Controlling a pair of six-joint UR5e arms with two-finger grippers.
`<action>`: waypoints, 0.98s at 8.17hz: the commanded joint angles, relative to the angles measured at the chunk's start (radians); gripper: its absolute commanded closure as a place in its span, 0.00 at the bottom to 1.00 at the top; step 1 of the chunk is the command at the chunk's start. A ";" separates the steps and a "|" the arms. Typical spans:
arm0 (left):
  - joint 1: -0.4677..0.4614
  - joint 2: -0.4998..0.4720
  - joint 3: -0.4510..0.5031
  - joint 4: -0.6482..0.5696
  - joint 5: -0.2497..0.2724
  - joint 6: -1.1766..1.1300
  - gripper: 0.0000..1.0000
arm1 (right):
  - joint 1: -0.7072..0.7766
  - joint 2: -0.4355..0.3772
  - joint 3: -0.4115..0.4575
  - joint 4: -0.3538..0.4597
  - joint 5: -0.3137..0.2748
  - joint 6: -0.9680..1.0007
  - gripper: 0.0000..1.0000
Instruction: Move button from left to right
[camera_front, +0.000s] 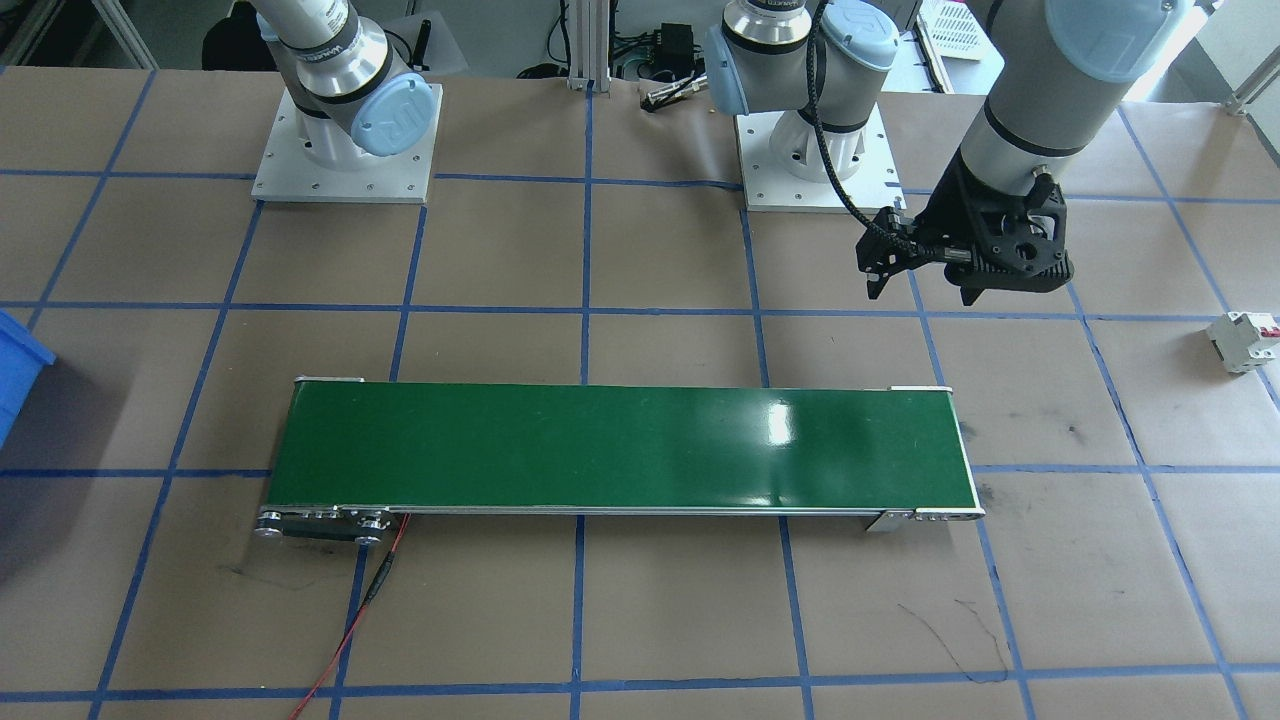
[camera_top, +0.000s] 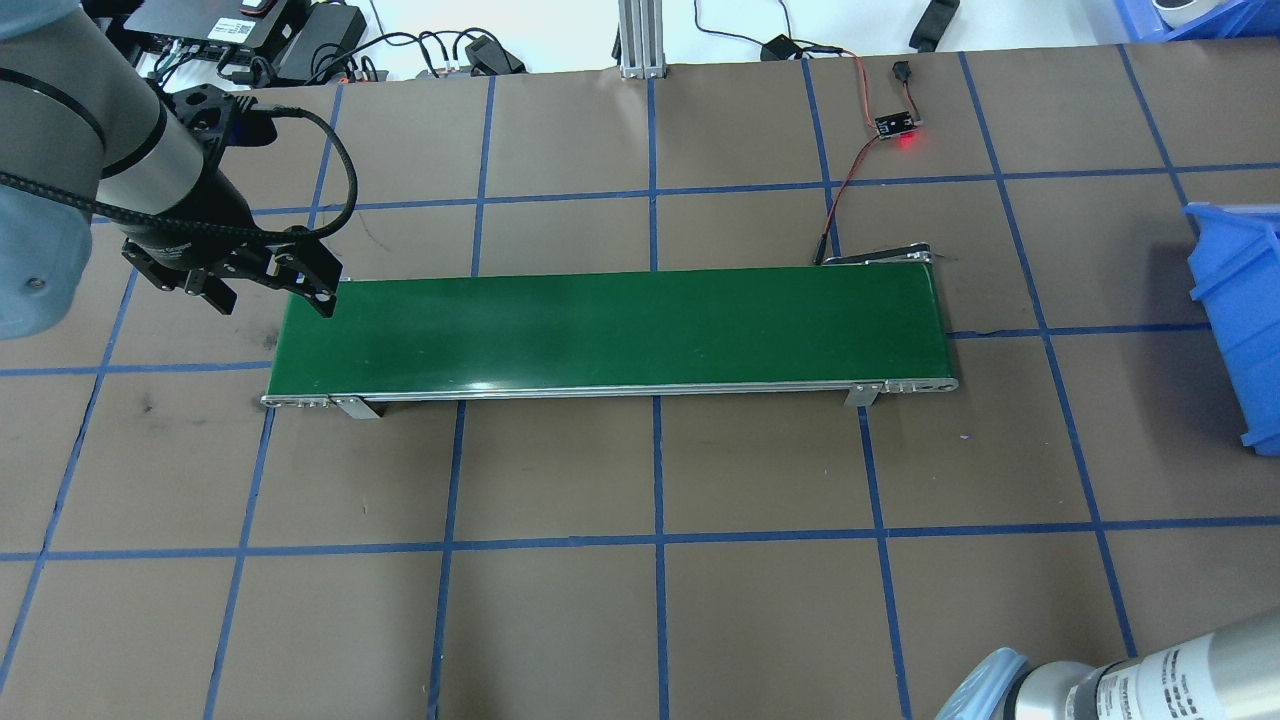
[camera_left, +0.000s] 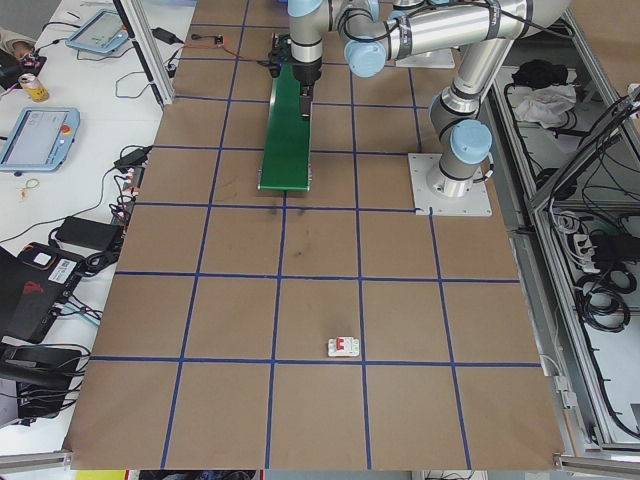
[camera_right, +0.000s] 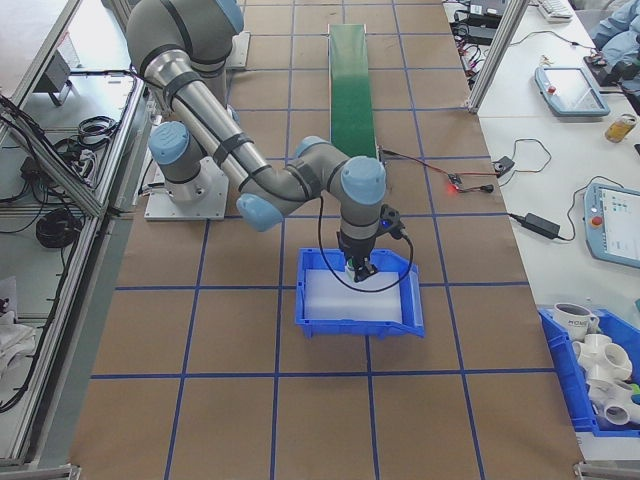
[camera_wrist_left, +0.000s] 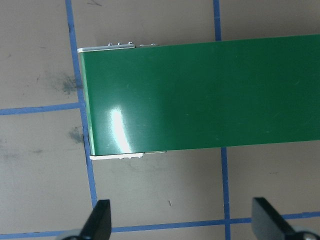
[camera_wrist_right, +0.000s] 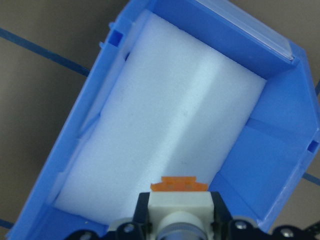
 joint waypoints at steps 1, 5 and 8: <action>-0.003 -0.010 0.001 -0.006 -0.002 -0.003 0.00 | -0.051 0.126 0.017 -0.115 0.071 -0.088 1.00; -0.003 0.007 0.001 -0.005 0.003 0.000 0.00 | -0.051 0.192 0.057 -0.176 0.148 -0.137 0.51; 0.000 0.011 -0.008 -0.014 0.003 0.000 0.00 | -0.048 0.067 0.057 -0.154 0.179 -0.153 0.00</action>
